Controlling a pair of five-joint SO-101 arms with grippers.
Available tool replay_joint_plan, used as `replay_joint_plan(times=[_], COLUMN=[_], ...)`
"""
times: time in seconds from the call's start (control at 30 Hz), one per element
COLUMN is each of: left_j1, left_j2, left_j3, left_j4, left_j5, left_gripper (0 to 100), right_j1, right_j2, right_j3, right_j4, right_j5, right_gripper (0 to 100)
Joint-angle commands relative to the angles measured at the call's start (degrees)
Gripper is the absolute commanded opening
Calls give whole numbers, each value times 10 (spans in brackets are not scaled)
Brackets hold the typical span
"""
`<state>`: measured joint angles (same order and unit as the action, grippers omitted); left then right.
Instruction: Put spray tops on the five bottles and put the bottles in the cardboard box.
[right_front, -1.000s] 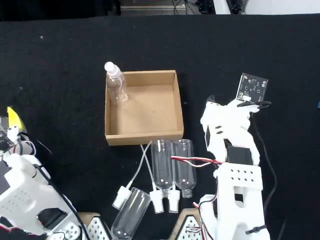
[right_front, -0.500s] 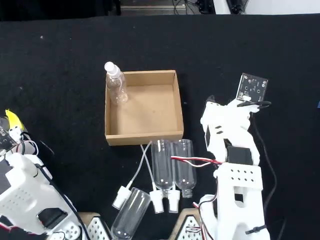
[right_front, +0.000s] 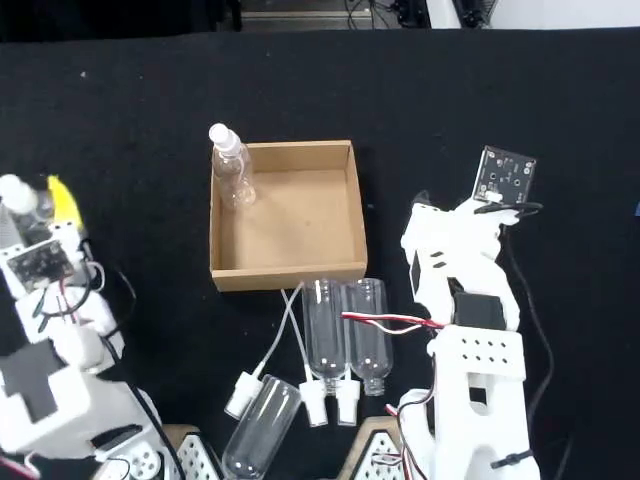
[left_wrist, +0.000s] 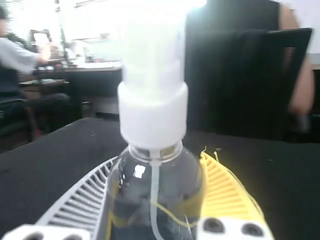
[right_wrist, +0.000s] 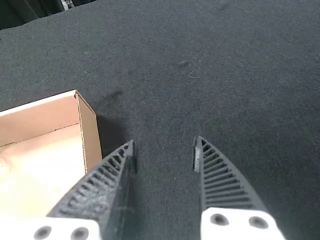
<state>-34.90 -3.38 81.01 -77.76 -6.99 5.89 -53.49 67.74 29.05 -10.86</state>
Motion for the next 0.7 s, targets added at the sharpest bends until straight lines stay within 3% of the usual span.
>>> replay_joint_plan(times=[0.0, 0.3, 0.67], left_j1=[51, 186, 349], left_j2=[-154, -446, -619], left_j3=[1, 11, 48], left_j4=[155, 462, 601], left_j5=[20, 107, 113], left_gripper=[88, 88, 88], right_j1=[18, 20, 20], right_j2=[-14, -14, -14], right_j3=[-2, -2, -2], right_j4=[-18, -18, -18], right_j5=[6, 6, 6], right_gripper=[169, 169, 169])
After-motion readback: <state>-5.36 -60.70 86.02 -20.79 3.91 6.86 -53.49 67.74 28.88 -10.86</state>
